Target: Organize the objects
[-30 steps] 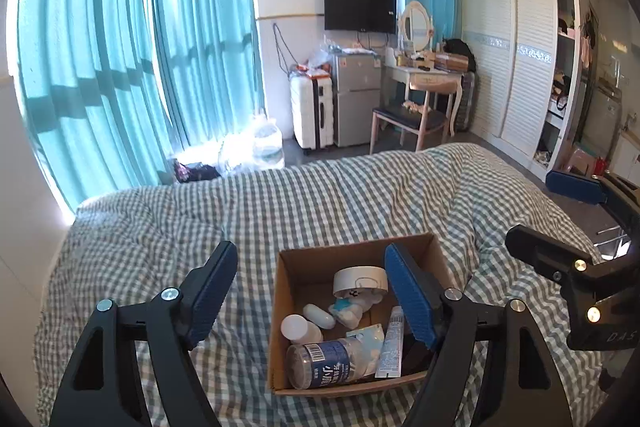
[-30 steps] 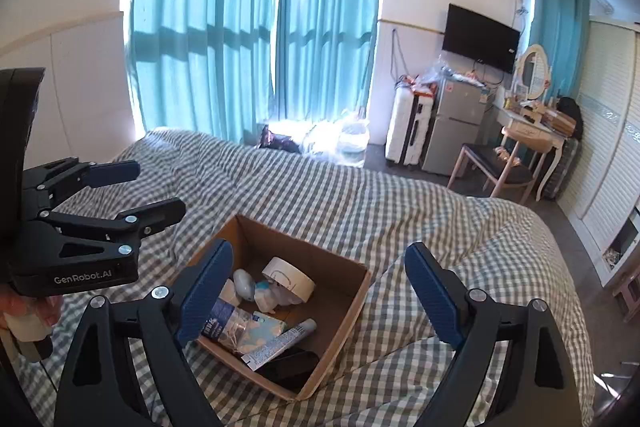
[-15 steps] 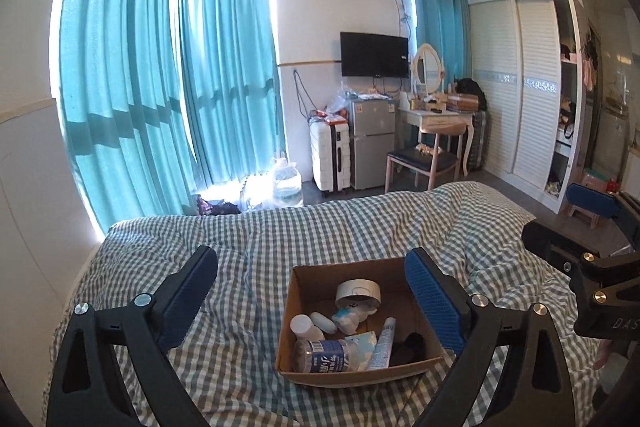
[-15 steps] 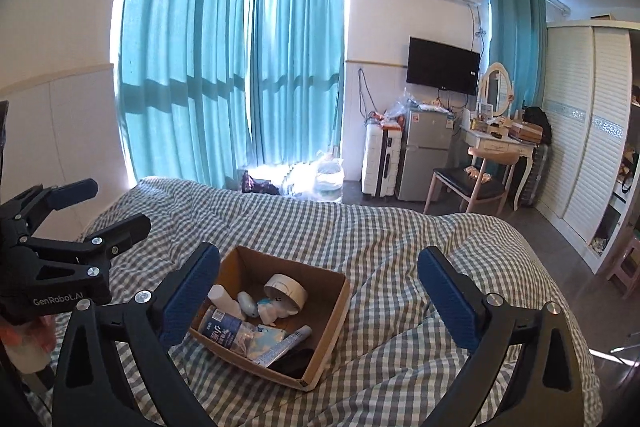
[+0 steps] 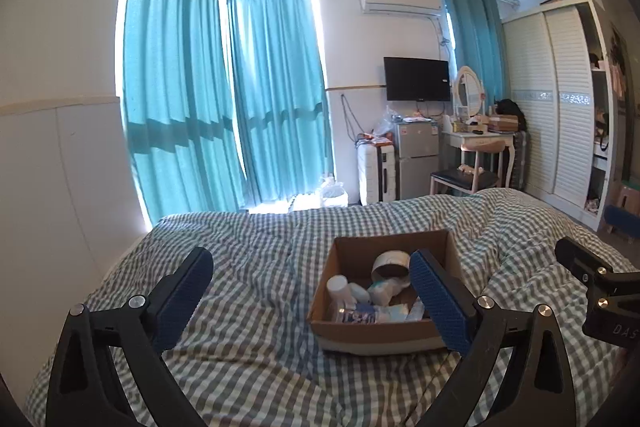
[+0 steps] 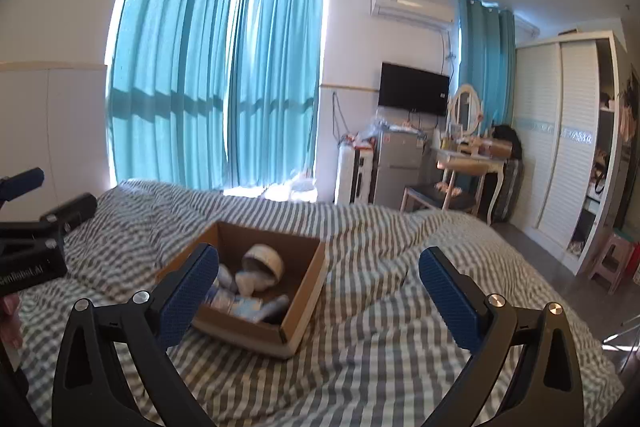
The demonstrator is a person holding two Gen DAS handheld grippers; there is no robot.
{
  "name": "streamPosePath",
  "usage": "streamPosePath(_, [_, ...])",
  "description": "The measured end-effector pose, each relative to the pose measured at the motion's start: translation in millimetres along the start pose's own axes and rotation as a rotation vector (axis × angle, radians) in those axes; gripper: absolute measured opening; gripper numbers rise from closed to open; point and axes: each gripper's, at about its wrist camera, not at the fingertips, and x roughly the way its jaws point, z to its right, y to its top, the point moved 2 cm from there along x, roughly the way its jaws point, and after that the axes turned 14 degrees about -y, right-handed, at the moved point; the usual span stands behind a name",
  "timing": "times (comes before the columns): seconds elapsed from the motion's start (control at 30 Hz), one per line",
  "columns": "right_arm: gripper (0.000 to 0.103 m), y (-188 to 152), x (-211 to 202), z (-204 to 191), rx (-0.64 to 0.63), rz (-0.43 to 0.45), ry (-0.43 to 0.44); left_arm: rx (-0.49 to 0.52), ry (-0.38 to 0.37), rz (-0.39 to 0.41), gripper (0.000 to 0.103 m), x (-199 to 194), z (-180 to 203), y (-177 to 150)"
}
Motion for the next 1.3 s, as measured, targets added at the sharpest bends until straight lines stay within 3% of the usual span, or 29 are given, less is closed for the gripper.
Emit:
streamPosePath(0.17, [0.101,-21.0,-5.2,11.3,0.094,-0.046,0.063,-0.064,0.057,-0.008,0.103,-11.9,-13.8,-27.2])
streamPosePath(0.33, [0.101,-25.0,-8.4,15.2,0.083,-0.041,0.031,-0.029,0.092,-0.057,0.103,-7.3,-15.1,-41.2])
streamPosePath(0.53, [0.101,-27.9,-6.5,17.2,0.073,-0.042,-0.002,-0.048,0.052,-0.073,0.103,-11.0,-11.9,-44.2])
streamPosePath(1.3, [0.101,-38.1,-5.4,2.3,0.033,-0.063,0.004,-0.072,0.002,-0.095,0.103,-14.7,-9.7,-48.8])
